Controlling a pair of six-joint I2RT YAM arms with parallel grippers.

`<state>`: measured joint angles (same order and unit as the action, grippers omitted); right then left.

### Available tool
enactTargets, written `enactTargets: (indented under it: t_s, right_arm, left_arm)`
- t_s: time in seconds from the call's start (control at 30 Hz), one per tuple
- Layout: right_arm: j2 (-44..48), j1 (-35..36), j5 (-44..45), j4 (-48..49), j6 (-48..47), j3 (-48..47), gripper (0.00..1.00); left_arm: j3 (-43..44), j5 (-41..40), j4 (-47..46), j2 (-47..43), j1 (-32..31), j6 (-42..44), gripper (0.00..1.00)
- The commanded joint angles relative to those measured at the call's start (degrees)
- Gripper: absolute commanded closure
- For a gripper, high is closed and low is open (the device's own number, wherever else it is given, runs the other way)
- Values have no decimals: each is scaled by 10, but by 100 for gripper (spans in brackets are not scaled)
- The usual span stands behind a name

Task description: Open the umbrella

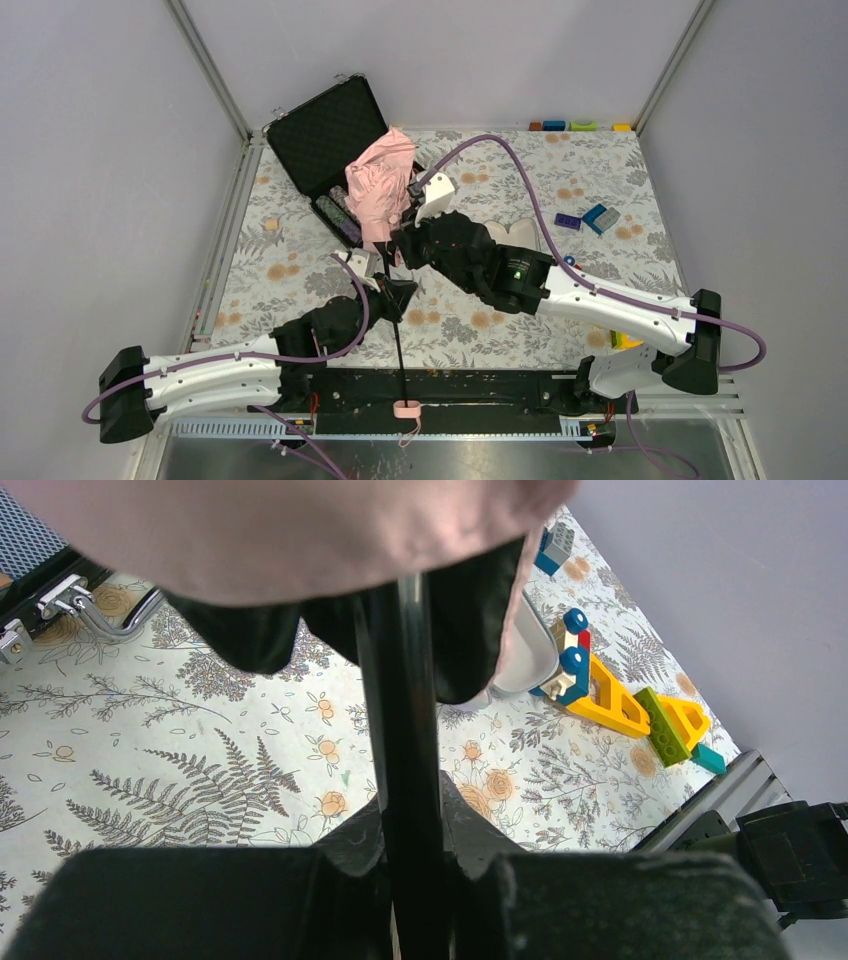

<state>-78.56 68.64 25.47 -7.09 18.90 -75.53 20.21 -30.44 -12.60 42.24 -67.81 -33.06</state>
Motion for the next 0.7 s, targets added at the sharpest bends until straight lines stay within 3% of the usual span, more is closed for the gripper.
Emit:
enactTargets:
  t_s: [0.0, 0.3, 0.67]
  right_arm:
    - [-7, 4, 25, 10, -16, -31, 100]
    - [1, 1, 84, 3, -27, -13, 100]
    - [26, -37, 41, 14, 29, 28, 100]
  left_arm:
    - [23, -11, -45, -3, 0, 17, 100]
    - [16, -30, -28, -41, 0, 23, 100]
    - [11, -30, -37, -86, 0, 6, 100]
